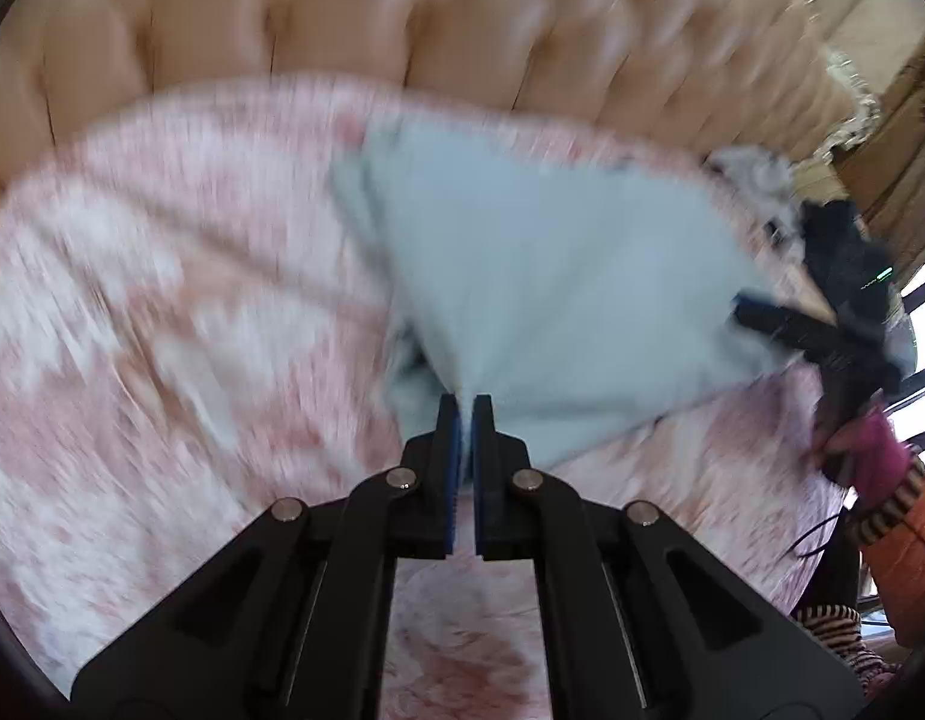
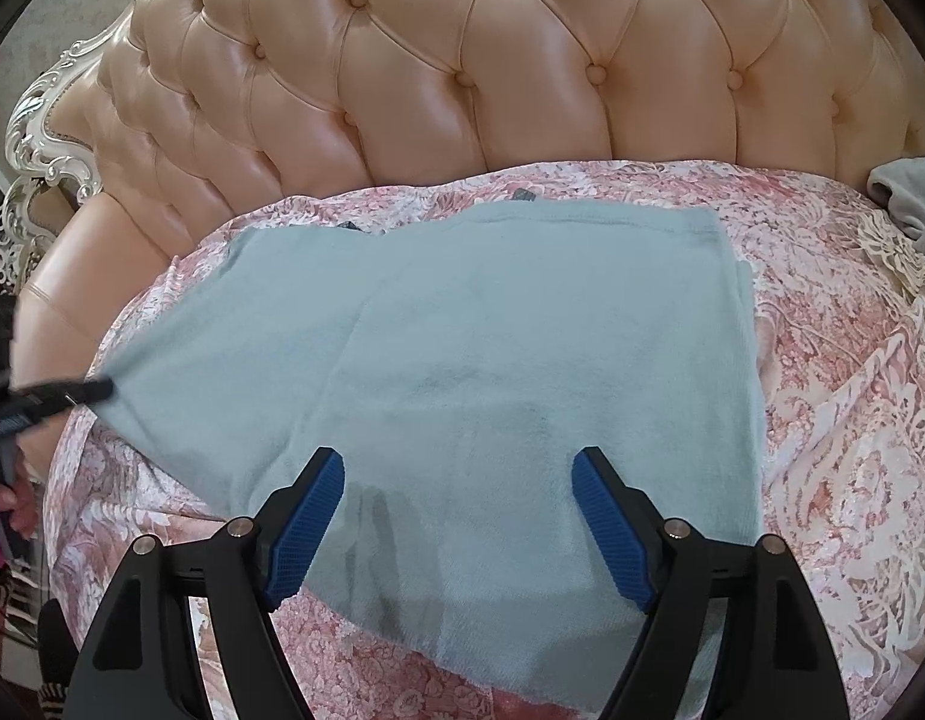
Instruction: Fold clothes
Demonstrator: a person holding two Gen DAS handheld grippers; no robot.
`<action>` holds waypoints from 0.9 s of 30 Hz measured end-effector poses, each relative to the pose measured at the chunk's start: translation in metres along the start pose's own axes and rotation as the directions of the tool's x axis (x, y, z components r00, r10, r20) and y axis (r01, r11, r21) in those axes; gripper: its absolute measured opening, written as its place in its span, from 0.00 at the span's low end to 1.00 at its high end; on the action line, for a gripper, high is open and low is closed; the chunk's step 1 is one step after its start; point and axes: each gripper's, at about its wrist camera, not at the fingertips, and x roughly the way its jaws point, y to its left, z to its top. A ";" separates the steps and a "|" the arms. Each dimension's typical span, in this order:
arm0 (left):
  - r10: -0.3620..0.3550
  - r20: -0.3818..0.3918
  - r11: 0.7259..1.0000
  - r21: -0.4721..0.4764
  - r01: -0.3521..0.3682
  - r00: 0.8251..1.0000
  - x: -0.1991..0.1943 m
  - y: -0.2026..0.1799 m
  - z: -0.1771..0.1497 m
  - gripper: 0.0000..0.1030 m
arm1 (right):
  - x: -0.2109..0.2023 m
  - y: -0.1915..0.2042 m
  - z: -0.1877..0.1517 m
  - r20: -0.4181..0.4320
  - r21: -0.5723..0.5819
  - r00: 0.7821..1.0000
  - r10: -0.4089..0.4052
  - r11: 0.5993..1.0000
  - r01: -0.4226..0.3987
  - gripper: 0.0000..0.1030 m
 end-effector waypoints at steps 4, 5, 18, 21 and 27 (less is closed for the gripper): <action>-0.022 -0.046 0.999 -0.042 0.020 0.999 0.010 0.012 -0.006 0.05 | -0.013 0.005 0.015 -0.036 0.032 0.999 -0.031 0.999 0.032 0.77; -0.027 -0.041 0.999 -0.034 0.025 0.999 0.007 0.011 -0.006 0.06 | -0.025 0.014 0.027 0.017 0.022 1.000 -0.016 1.000 0.015 0.77; -0.043 0.003 0.998 -0.034 0.043 0.999 0.010 0.010 -0.017 0.06 | 0.119 0.222 0.147 -0.101 -0.480 0.990 -0.100 0.877 0.039 0.41; -0.036 0.002 0.999 -0.008 0.036 0.999 0.012 0.007 -0.016 0.06 | 0.138 0.236 0.143 -0.133 -0.495 0.983 -0.128 0.868 0.046 0.42; -0.044 0.007 0.999 -0.005 0.044 0.999 0.011 0.009 -0.018 0.06 | 0.168 0.246 0.139 -0.189 -0.498 0.965 -0.182 0.865 0.065 0.45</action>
